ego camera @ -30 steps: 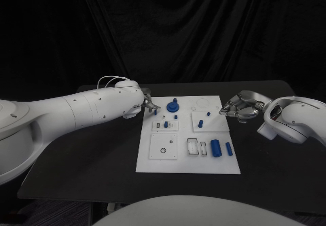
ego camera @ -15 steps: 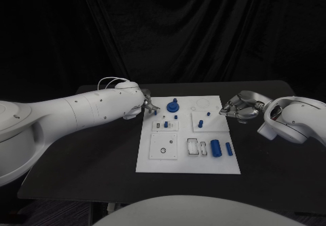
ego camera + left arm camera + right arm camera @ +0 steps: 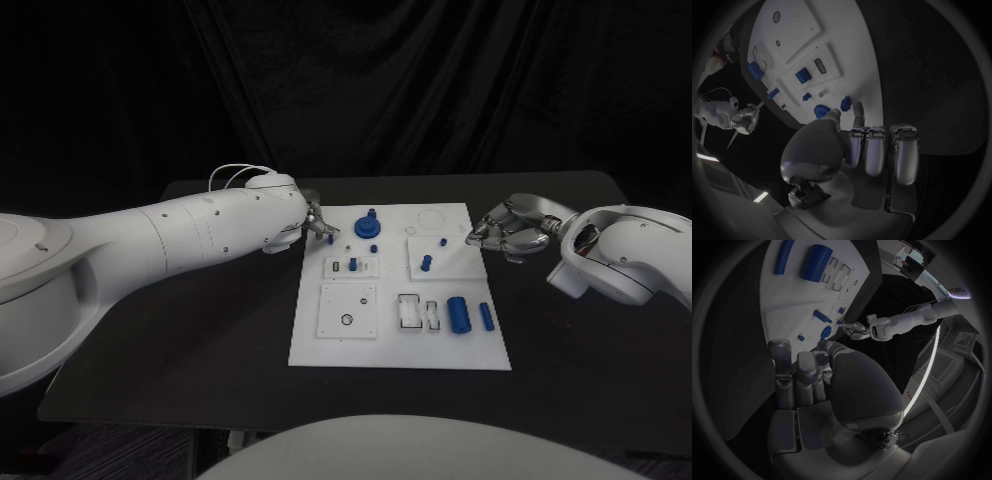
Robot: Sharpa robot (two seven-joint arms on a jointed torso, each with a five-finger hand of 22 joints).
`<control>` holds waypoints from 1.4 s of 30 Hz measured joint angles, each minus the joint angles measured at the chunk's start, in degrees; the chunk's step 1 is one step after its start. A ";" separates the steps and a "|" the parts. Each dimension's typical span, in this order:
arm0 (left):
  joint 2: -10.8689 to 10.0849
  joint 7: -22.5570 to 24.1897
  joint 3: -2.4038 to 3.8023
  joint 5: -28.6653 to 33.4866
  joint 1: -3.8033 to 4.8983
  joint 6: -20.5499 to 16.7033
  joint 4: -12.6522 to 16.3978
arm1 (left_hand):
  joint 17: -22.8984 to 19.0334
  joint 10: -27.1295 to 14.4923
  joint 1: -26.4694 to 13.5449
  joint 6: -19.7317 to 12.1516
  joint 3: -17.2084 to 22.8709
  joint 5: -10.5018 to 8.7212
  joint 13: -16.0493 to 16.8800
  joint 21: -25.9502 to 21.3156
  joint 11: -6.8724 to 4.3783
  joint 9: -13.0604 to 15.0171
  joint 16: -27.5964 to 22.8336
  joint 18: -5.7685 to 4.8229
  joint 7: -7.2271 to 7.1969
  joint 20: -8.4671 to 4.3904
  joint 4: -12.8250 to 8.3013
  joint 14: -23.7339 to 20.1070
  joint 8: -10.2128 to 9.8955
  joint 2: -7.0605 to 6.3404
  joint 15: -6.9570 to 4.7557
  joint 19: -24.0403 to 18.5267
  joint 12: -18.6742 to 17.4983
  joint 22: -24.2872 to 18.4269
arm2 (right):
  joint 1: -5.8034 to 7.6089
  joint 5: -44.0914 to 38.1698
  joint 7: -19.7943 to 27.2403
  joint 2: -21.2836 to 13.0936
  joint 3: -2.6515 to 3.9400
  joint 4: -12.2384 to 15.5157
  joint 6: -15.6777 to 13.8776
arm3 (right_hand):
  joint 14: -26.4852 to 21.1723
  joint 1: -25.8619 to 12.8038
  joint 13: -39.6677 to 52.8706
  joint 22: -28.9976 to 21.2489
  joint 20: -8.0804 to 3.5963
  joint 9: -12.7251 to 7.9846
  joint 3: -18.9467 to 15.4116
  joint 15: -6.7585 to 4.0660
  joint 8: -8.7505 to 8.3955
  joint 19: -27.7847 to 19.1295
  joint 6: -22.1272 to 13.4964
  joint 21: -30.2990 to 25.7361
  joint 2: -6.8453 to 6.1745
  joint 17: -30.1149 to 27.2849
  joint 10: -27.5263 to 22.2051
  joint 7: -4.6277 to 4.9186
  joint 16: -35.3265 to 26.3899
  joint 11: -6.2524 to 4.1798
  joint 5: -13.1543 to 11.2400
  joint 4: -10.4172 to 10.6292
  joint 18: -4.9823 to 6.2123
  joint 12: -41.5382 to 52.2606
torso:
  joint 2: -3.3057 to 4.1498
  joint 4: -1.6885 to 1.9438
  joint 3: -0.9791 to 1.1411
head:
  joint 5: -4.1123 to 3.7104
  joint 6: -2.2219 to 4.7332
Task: Assemble the parts on the task board
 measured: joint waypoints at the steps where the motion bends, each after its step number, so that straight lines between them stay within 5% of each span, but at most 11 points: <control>1: 0.07 0.04 0.00 0.00 -0.02 0.00 -0.10 | 0.00 0.00 0.00 0.00 0.00 0.23 0.00 0.00 0.00 0.07 0.00 0.00 0.00 0.00 0.00 0.00 0.00 0.00 0.00 0.00 0.00 0.00 | 0.00 0.00 -0.01 0.00 0.00 0.00 0.03 | 0.00 0.00 0.00 0.00 0.00 0.00 0.00 0.00 0.00 0.00 0.00 0.00 0.00 0.00 0.00 0.00 0.00 0.00 0.00 0.00 0.00 0.00 | 0.02 0.00 0.00 | 0.00 0.00; 18: 0.66 0.78 0.00 0.02 -0.27 0.07 -0.97 | 0.00 0.20 0.82 -0.62 0.00 2.20 0.00 0.00 0.20 0.80 0.00 0.00 0.22 0.41 0.00 0.00 -0.22 0.19 0.41 -0.01 0.00 0.00 | 0.00 0.00 -0.11 0.07 0.00 0.01 0.32 | 0.00 0.00 0.01 0.00 0.00 -0.01 0.16 0.00 0.00 0.00 0.00 0.00 0.00 -0.09 0.00 0.00 -0.21 0.00 0.00 -0.16 0.00 0.00 | 0.02 -0.01 -0.01 | -0.07 0.00; 36: 1.07 0.94 0.01 0.03 -0.51 0.48 -1.34 | 0.00 0.20 4.00 -0.40 2.08 8.38 0.01 0.00 0.20 1.68 0.00 0.00 0.00 0.41 -0.46 0.00 -0.97 -0.34 0.41 0.00 0.00 0.00 | 0.00 0.00 -0.59 0.23 0.00 -0.05 0.87 | -0.20 0.18 -0.39 -0.22 -0.16 0.04 0.32 -0.20 0.00 -0.16 -0.20 -0.67 -0.18 -0.48 -0.41 0.20 -0.44 0.00 0.22 0.01 0.00 -0.24 | 0.00 0.01 -0.01 | -0.30 0.00; 42: 1.10 0.95 0.01 0.03 -0.57 0.64 -1.38 | 0.00 0.20 4.58 -0.39 3.19 10.28 0.00 0.00 0.20 1.77 0.00 0.00 0.00 0.41 -0.49 0.00 -1.27 -0.71 0.40 -0.01 0.00 0.00 | 0.00 0.00 -0.78 0.24 0.00 -0.07 1.09 | -0.42 0.22 -0.61 -0.36 0.04 0.03 0.48 0.01 0.00 -0.36 -0.20 -0.90 -0.22 -0.64 -0.83 0.20 -0.69 0.01 0.45 -0.15 0.94 -0.48 | 0.00 0.04 0.00 | -0.27 0.00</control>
